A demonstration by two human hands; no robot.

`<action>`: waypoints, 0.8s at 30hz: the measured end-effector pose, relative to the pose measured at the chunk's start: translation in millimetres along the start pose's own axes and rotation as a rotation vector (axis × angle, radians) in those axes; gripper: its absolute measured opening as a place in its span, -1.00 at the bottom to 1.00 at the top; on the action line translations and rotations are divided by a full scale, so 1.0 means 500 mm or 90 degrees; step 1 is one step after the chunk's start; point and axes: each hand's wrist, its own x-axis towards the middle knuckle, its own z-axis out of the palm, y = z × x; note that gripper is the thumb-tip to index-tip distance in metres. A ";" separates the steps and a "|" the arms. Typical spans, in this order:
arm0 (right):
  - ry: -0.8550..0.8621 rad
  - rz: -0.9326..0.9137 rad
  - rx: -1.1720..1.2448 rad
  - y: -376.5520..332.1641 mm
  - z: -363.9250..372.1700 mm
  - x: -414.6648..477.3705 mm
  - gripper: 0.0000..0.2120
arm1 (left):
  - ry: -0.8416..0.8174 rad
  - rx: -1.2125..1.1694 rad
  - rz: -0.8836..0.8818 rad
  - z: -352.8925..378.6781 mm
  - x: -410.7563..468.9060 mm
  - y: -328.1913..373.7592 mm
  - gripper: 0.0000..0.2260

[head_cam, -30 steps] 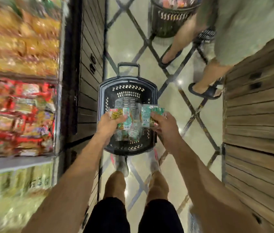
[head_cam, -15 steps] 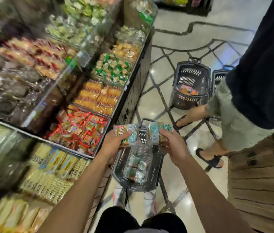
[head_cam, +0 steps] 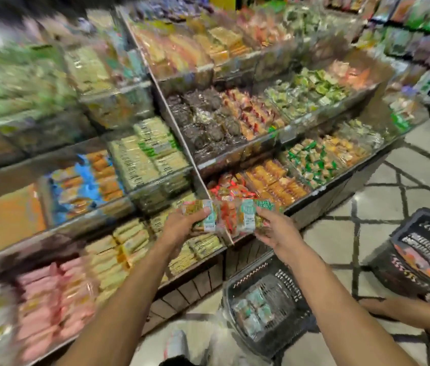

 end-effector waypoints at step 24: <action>-0.383 0.059 -0.236 0.267 0.929 -0.263 -0.78 | 0.403 -0.217 0.077 -0.847 -0.468 -0.038 -0.81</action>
